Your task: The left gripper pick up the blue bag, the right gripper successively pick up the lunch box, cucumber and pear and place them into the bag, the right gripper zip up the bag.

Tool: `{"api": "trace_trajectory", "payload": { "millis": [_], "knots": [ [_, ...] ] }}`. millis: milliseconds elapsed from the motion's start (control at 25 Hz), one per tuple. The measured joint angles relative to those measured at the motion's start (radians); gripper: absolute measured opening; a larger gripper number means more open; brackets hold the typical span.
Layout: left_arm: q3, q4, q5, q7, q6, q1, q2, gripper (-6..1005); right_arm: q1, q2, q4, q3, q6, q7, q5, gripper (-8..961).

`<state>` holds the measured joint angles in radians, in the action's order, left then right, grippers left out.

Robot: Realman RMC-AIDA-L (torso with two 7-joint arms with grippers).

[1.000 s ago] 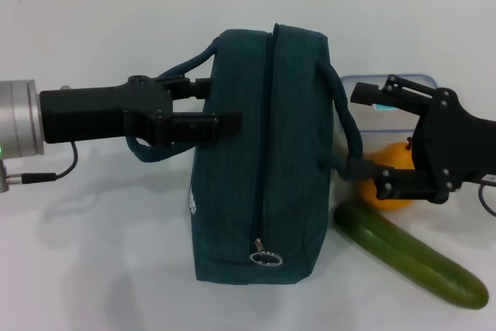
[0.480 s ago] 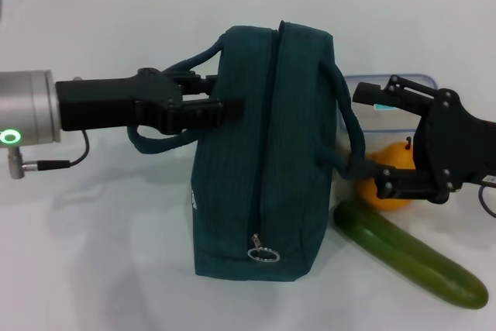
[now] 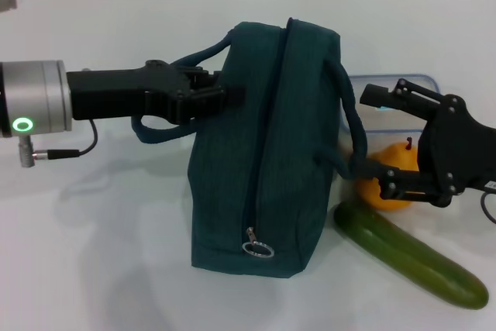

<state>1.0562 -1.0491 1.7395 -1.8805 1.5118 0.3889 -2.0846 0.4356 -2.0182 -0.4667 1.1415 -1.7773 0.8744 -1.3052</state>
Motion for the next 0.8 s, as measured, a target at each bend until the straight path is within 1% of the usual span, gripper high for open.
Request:
{"api": "trace_trajectory", "payload": {
  "millis": [400, 520, 680, 800],
  "knots": [
    [0.003, 0.028, 0.002, -0.003, 0.003, 0.019, 0.001, 170, -0.012, -0.001, 0.012, 0.004, 0.001, -0.002, 0.002, 839],
    [0.005, 0.029, 0.001, -0.003, 0.003, 0.019, 0.001, 127, 0.004, -0.006, 0.118, 0.001, 0.012, -0.027, 0.082, 839],
    [0.009, 0.031, 0.0, -0.004, 0.003, 0.019, 0.0, 75, 0.052, -0.01, 0.332, 0.003, 0.012, -0.051, 0.294, 839],
    [0.012, 0.04, -0.002, -0.001, 0.002, 0.028, -0.003, 59, 0.081, -0.01, 0.449, -0.001, 0.015, -0.009, 0.425, 839]
  ]
}}
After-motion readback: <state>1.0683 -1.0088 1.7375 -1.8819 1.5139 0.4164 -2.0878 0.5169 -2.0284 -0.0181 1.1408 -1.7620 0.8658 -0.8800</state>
